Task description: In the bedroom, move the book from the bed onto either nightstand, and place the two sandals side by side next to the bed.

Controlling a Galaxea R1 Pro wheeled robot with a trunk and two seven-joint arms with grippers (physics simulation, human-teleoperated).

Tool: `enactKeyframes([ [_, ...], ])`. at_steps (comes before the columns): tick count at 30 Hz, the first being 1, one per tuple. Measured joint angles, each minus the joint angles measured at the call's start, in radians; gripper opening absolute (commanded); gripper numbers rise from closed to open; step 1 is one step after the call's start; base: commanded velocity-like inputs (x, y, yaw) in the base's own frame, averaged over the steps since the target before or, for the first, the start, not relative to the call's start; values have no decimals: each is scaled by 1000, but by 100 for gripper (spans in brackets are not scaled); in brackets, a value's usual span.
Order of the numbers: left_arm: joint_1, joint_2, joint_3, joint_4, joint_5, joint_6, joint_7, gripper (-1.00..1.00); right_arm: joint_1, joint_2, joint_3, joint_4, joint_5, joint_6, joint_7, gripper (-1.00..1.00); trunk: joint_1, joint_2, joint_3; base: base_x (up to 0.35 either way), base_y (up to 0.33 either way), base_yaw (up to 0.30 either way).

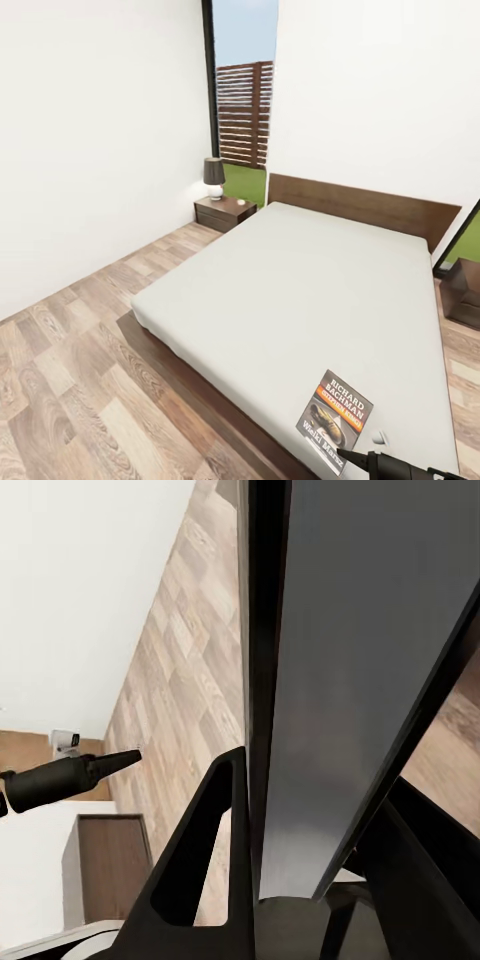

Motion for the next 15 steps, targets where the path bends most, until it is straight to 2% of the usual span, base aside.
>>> enactKeyframes([
  [15, 0, 0, 0, 0, -1, 0, 0, 100, 0, 0, 0, 0, 0, 0, 0, -100, 0, 0, 0, 0, 0, 288],
])
